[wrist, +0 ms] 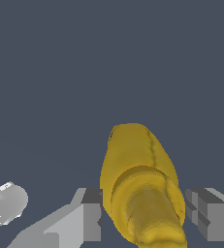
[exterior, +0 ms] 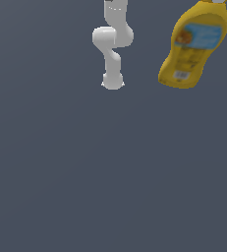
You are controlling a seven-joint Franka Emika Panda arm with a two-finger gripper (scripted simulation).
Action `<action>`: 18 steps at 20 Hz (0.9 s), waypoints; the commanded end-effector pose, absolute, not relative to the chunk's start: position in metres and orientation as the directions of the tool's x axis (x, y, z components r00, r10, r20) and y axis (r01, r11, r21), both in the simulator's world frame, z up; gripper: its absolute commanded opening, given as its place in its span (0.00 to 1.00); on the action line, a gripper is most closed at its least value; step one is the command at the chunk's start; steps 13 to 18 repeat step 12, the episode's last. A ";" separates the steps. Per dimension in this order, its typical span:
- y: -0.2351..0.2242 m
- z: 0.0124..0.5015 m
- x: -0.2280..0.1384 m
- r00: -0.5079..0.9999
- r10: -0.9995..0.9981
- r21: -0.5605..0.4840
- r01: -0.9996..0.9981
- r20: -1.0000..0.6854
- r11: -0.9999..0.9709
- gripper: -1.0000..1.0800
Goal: Pick up the object and move it to a goal position.
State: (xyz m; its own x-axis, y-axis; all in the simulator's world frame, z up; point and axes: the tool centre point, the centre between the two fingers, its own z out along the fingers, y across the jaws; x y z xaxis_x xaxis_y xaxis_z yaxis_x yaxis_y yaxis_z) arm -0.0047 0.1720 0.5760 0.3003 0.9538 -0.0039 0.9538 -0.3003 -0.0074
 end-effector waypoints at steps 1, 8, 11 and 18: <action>0.173 0.583 -0.005 0.300 0.954 0.000 0.954 0.000 -0.300 0.00; 0.173 0.585 -0.004 0.300 0.954 0.000 0.954 0.000 -0.300 0.00; 0.173 0.586 -0.004 0.300 0.954 0.000 0.954 0.000 -0.300 0.00; 0.173 0.586 -0.004 0.300 0.954 0.000 0.954 0.000 -0.300 0.00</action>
